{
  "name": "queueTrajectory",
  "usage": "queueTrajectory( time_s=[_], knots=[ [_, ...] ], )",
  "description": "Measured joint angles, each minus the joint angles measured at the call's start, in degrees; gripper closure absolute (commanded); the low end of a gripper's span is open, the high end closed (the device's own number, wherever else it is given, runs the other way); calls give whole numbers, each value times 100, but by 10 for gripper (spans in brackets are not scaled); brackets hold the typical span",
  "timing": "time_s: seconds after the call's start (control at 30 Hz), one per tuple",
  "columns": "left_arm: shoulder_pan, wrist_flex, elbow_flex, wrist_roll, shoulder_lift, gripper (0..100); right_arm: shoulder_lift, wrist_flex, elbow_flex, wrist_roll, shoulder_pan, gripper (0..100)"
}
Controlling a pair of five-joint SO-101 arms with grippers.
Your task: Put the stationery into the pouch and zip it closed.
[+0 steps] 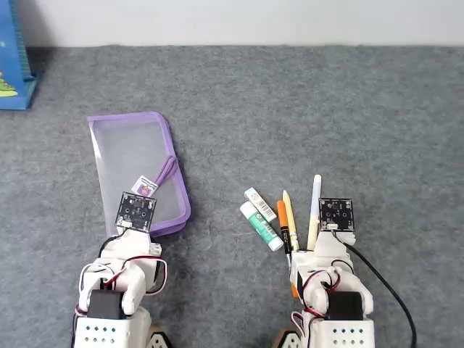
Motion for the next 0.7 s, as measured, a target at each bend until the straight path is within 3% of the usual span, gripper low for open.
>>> queueTrajectory(
  time_s=[0.33, 0.5, 0.7],
  knots=[
    [-9, 316, 0, -9, 0, 986, 0, 0, 0, 0, 0, 990],
    [-44, 738, -607, -9, 0, 986, 0, 0, 0, 0, 0, 990],
    [-141, 554, -1240, -9, 0, 986, 0, 0, 0, 0, 0, 990]
  ],
)
